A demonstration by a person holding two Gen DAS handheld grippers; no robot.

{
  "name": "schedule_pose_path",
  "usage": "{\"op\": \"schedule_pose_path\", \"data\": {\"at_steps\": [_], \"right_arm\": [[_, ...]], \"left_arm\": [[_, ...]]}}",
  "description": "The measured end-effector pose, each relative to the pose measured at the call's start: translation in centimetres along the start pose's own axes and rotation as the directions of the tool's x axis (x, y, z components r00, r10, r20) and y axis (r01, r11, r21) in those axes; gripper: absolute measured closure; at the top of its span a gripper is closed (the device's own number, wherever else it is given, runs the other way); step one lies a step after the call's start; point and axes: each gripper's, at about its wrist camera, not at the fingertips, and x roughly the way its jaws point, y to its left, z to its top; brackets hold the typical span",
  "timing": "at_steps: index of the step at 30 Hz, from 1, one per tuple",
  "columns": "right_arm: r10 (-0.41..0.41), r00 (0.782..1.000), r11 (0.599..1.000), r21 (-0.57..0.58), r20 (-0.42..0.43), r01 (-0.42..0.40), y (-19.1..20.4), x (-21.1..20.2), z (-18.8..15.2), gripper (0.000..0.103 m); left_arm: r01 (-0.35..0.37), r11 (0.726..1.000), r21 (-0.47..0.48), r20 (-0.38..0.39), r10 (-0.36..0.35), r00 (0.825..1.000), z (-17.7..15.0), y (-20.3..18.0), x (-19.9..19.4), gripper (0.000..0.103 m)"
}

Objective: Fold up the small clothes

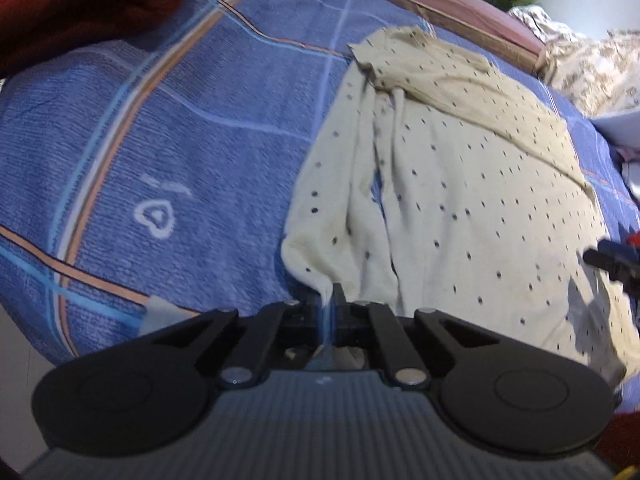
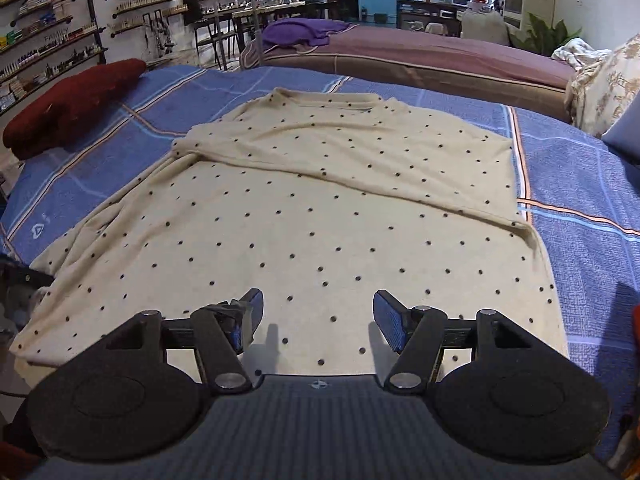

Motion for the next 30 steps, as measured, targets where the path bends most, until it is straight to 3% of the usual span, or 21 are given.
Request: {"op": "schedule_pose_path", "data": {"at_steps": [3,6,9,11,14,17,21,23,25,28,29,30], "right_arm": [[0.003,1.000,1.000,0.009,-0.021,-0.003,-0.1,-0.1,-0.6,0.003],[-0.003,0.999,0.999,0.033,-0.042,0.004,-0.6,-0.1,-1.1,0.003],[-0.004,0.998,0.998,0.067,-0.062,0.008,-1.1,0.1,-1.4,0.003],[0.005,0.998,0.997,0.073,-0.068,0.000,-1.2,0.3,-1.5,0.003],[0.013,0.997,0.998,0.062,-0.074,-0.008,-0.9,0.5,-1.5,0.003],[0.022,0.997,0.998,0.064,-0.077,-0.017,-0.9,0.6,-1.4,0.003],[0.016,0.997,0.998,0.070,-0.075,-0.011,-1.3,0.4,-1.5,0.003],[0.012,0.997,0.997,0.079,-0.079,-0.006,-1.6,0.4,-1.7,0.003],[0.005,0.997,0.997,0.082,-0.080,0.001,-1.8,0.4,-1.7,0.003],[-0.008,0.997,0.996,0.089,-0.075,0.015,-2.2,0.0,-1.8,0.003],[-0.016,0.998,0.995,0.095,-0.068,0.023,-2.5,-0.3,-1.8,0.003],[-0.026,0.998,0.994,0.102,-0.062,0.032,-2.8,-0.6,-1.8,0.003]], "left_arm": [[-0.099,0.994,-0.034,0.127,0.103,0.987,2.7,2.1,-2.8,0.100],[-0.159,0.980,-0.120,0.282,0.187,0.941,6.0,5.4,-7.3,0.100],[-0.245,0.953,-0.179,0.365,0.296,0.883,8.9,7.8,-10.4,0.100],[-0.244,0.952,-0.185,0.380,0.299,0.875,10.4,8.6,-11.1,0.100],[-0.180,0.972,-0.148,0.369,0.223,0.902,12.0,7.8,-10.5,0.100],[-0.188,0.978,-0.086,0.354,0.206,0.912,13.0,5.6,-9.1,0.100],[-0.133,0.987,-0.091,0.365,0.157,0.918,14.4,2.1,-6.8,0.100],[-0.115,0.992,-0.057,0.379,0.128,0.917,15.1,-1.3,-5.1,0.100],[-0.048,0.999,-0.016,0.373,0.050,0.926,16.0,-5.8,-2.3,0.100],[0.018,0.992,0.122,0.283,-0.052,0.958,15.7,-14.0,3.2,0.096],[0.040,0.985,0.170,0.253,-0.083,0.964,15.1,-16.2,4.6,0.092],[0.071,0.971,0.227,0.205,-0.119,0.972,14.0,-18.5,6.3,0.080]]}}
